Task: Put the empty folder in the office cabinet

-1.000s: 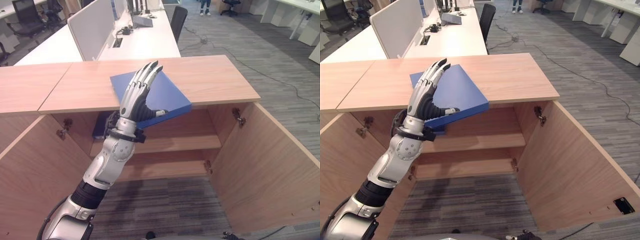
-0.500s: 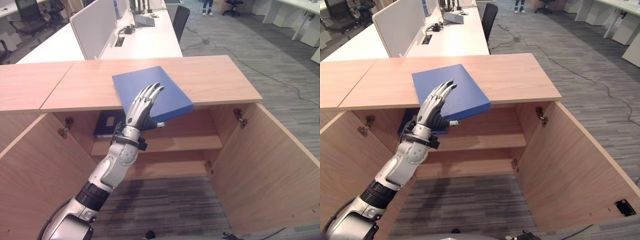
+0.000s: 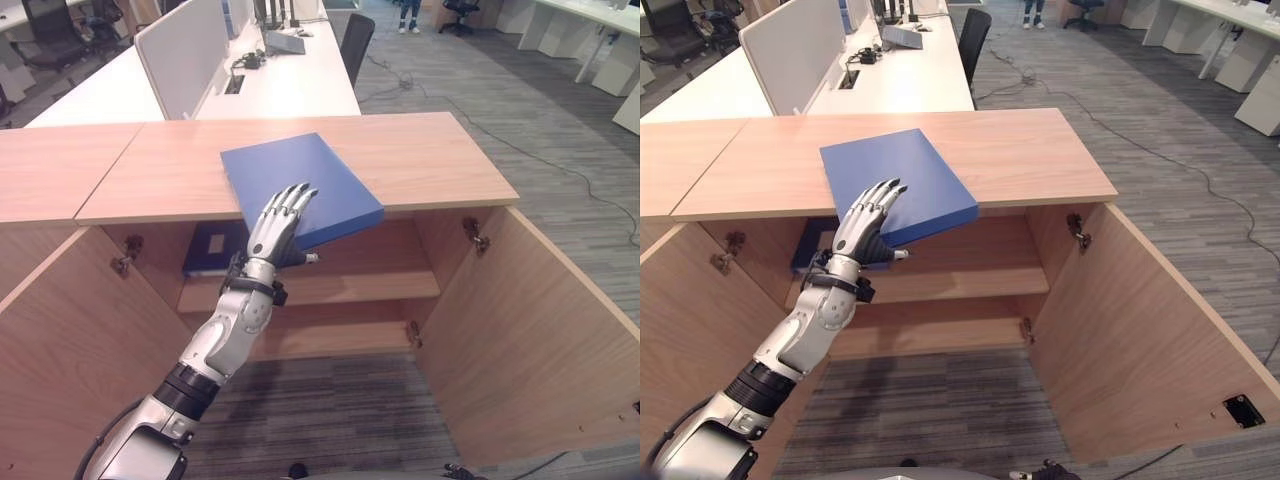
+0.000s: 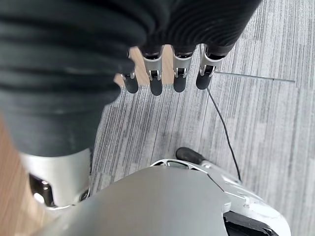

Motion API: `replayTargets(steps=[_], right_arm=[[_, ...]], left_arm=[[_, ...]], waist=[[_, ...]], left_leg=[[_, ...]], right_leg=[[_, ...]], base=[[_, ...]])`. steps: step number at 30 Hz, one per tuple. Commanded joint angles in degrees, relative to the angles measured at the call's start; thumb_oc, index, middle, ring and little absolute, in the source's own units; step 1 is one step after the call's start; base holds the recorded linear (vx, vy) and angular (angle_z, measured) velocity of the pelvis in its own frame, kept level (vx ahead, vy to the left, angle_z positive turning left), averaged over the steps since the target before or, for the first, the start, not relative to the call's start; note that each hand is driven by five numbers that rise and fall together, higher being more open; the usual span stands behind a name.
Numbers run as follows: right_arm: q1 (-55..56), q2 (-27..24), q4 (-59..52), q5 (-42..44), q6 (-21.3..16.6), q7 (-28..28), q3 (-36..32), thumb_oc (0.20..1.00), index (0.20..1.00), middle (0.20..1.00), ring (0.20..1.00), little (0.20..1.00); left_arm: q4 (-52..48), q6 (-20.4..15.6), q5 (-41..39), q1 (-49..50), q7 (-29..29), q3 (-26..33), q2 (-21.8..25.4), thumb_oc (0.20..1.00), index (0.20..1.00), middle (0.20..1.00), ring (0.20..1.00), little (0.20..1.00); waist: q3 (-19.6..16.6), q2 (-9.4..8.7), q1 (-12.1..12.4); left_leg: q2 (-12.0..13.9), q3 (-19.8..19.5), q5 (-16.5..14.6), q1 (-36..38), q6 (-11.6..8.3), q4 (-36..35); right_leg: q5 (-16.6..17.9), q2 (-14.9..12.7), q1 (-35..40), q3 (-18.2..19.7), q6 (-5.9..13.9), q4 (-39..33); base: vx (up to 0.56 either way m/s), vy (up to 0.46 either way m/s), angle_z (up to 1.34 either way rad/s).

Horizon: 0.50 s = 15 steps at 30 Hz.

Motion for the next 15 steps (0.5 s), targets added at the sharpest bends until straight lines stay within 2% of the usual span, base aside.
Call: replayTargets(steps=[1,15], right_arm=[[-2.59,0.23,3.83,0.12,-0.23,-1.06,1.63,1.0,1.0,1.0,1.0,1.0],[-2.97,0.15,4.16,-0.07,-0.22,-1.19,1.97,1.0,1.0,1.0,1.0,1.0]], left_arm=[[4.14,0.11,3.91,-8.53,2.03,0.06,-1.31,1.0,1.0,1.0,1.0,1.0],[7.52,1.15,8.42,-11.03,2.26,-2.47,-1.46,1.0,1.0,1.0,1.0,1.0]], waist=[[0.07,-1.28,0.68],[0.0,-1.19,0.4]], left_leg=[[1.36,-0.54,-6.89,3.5,-1.34,0.16],[1.27,-0.39,-7.04,3.64,-1.35,0.16]], right_leg=[[2.5,-1.21,-0.79,-2.04,3.19,0.34],[2.42,-1.11,-0.71,-1.87,3.23,0.34]], base=[[0.0,0.0,0.0],[0.0,0.0,0.0]])
